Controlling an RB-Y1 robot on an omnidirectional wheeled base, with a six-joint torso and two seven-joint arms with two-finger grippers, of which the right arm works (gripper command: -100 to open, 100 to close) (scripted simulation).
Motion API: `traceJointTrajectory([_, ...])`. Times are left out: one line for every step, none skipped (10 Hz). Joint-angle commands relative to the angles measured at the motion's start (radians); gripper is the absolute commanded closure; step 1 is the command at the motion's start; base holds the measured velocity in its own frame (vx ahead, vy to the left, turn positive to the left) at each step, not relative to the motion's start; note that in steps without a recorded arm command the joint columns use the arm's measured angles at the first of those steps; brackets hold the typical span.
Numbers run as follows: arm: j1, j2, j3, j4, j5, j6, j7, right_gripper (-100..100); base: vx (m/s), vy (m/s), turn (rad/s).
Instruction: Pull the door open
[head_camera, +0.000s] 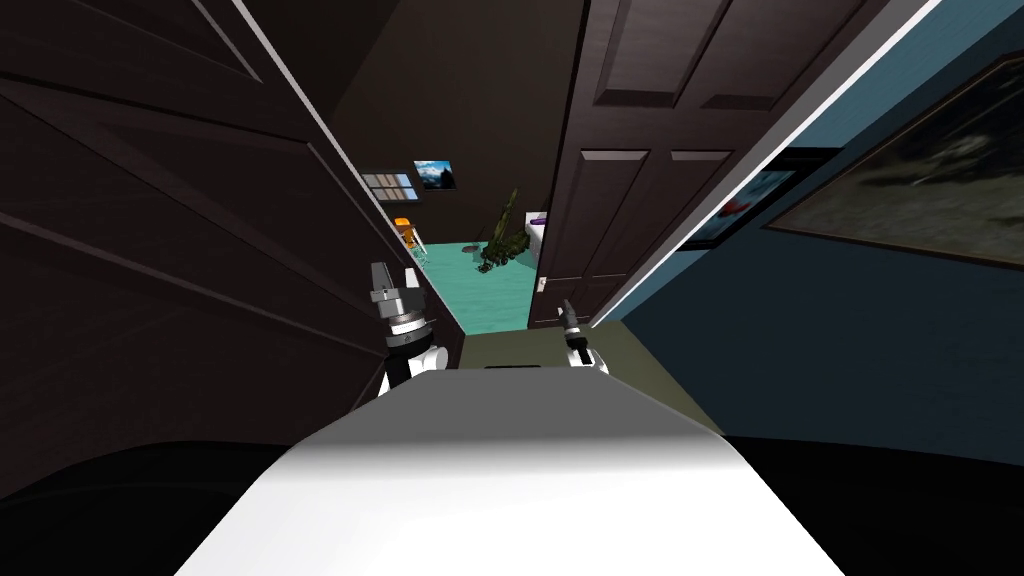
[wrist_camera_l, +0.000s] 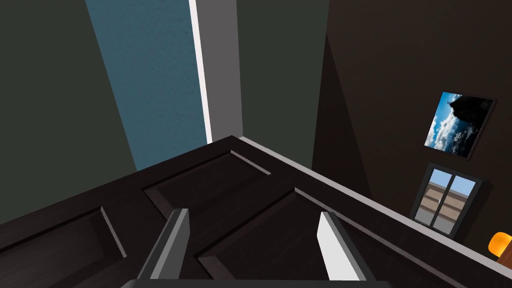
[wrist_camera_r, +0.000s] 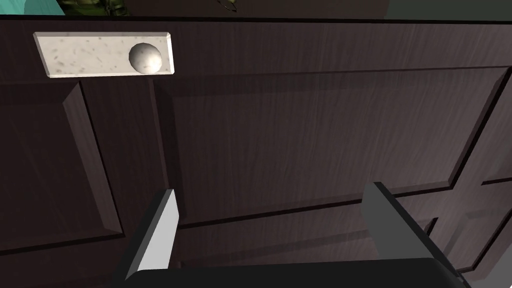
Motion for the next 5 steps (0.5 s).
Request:
traceJointTrajectory([-0.016, -0.003, -0.002, 0.042, 0.008, -0.002, -0.006, -100, 0.111, 0.011, -0.007])
traceJointTrajectory([-0.027, -0.005, -0.004, 0.071, 0.012, -0.006, -0.010, -100, 0.107, 0.016, -0.007])
traceJointTrajectory([-0.036, -0.007, -0.005, 0.097, 0.016, -0.010, -0.012, -100, 0.094, 0.014, -0.004])
traceJointTrajectory([-0.045, -0.008, -0.007, 0.120, 0.020, -0.013, -0.015, -100, 0.094, 0.012, -0.005])
traceJointTrajectory([-0.054, -0.010, -0.008, 0.147, 0.024, -0.017, -0.018, -100, 0.081, 0.008, -0.006])
